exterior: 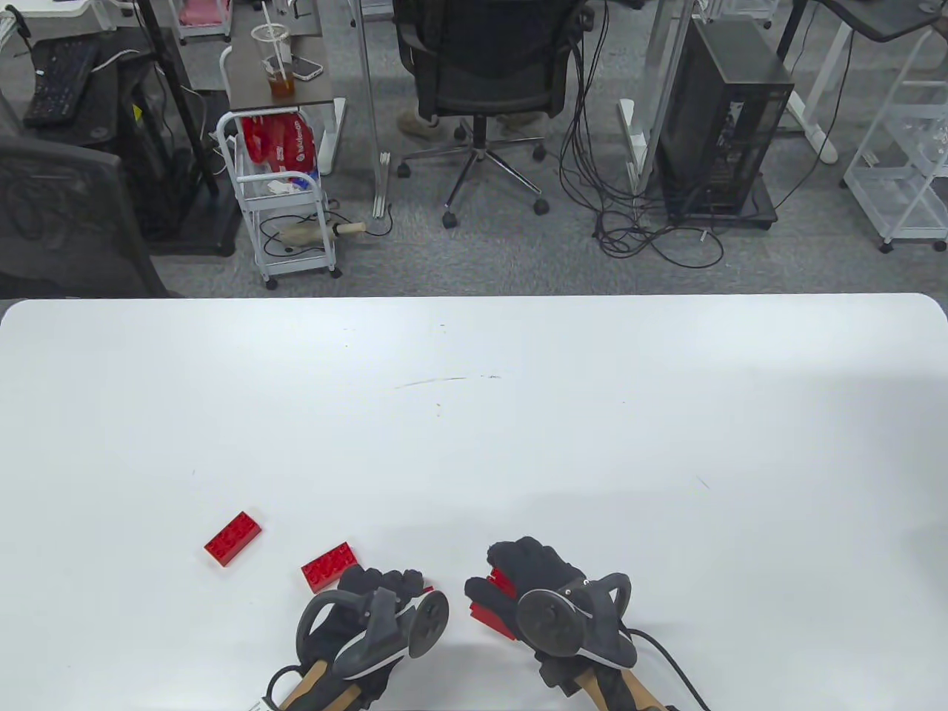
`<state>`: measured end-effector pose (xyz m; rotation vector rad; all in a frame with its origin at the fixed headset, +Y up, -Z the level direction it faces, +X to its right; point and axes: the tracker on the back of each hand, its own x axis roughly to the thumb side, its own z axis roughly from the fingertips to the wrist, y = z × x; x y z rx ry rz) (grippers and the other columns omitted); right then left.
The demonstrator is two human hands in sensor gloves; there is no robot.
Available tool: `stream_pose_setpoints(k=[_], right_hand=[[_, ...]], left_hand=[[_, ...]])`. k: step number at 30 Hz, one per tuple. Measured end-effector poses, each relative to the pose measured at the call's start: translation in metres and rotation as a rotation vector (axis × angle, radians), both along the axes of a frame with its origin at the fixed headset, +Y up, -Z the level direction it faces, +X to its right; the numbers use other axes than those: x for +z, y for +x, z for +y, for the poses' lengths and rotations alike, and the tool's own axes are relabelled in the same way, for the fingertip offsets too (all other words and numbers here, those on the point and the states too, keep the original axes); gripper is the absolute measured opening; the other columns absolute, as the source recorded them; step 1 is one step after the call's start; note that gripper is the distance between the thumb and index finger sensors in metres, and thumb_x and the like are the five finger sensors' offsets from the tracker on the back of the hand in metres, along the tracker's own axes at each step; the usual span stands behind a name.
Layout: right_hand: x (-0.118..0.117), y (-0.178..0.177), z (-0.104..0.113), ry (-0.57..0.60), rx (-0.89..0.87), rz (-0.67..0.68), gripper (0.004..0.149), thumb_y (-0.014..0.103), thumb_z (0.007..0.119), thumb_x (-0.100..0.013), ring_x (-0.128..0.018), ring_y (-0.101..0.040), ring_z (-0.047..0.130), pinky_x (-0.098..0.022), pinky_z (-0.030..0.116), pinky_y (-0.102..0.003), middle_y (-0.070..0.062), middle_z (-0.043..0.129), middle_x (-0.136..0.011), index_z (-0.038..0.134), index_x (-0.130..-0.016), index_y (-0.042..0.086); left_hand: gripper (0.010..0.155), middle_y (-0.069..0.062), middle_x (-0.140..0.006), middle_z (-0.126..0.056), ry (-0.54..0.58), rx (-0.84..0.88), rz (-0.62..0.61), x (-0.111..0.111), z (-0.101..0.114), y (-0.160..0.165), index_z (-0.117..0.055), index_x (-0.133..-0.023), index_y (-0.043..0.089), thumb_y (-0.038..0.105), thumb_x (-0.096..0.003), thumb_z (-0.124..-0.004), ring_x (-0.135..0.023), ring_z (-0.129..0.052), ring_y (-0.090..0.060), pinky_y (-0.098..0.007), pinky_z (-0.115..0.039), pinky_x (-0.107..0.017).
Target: Separate stacked toy bricks from each other
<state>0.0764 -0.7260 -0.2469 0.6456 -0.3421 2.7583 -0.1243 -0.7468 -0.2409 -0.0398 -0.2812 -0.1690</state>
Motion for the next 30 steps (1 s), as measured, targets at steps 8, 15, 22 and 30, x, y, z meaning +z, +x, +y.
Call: stream_pose_setpoints(k=[8,15,22,30], right_hand=[[0.0,0.001,0.0,0.009,-0.004,-0.01,0.064,0.066,0.056,-0.054,-0.048,-0.022,0.097,-0.027,0.091,-0.032,-0.011,0.085,-0.075,0.075,-0.092,0.017],[0.0,0.002,0.001,0.027,-0.012,-0.018,0.064,0.065,0.056,-0.054,-0.052,-0.023,0.096,-0.029,0.092,-0.033,-0.011,0.084,-0.078,0.073,-0.093,0.018],[0.0,0.004,0.001,0.049,-0.043,-0.011,0.063,0.064,0.057,-0.054,-0.061,-0.024,0.096,-0.037,0.094,-0.033,-0.01,0.082,-0.084,0.07,-0.096,0.02],[0.002,0.0,0.0,0.043,-0.082,0.058,0.064,0.064,0.057,-0.053,-0.069,-0.024,0.096,-0.045,0.096,-0.034,-0.009,0.079,-0.09,0.067,-0.099,0.021]], left_hand=[[0.079,0.002,-0.091,-0.096,0.002,-0.019,-0.002,0.002,0.0,0.0,-0.08,-0.101,0.027,0.066,-0.0321,-0.078,-0.073,-0.1,-0.023,-0.052,-0.068,-0.074],[0.081,0.001,-0.094,-0.094,0.044,0.023,-0.007,0.006,0.009,-0.001,-0.077,-0.103,0.026,0.067,-0.0335,-0.075,-0.075,-0.099,-0.023,-0.052,-0.067,-0.075],[0.083,0.001,-0.098,-0.09,0.148,0.148,-0.037,0.014,0.023,-0.005,-0.072,-0.107,0.026,0.068,-0.0348,-0.073,-0.082,-0.096,-0.024,-0.054,-0.065,-0.076],[0.085,0.0,-0.099,-0.091,0.19,0.302,-0.11,0.021,0.031,-0.007,-0.07,-0.107,0.023,0.068,-0.0349,-0.072,-0.082,-0.098,-0.023,-0.054,-0.066,-0.076]])
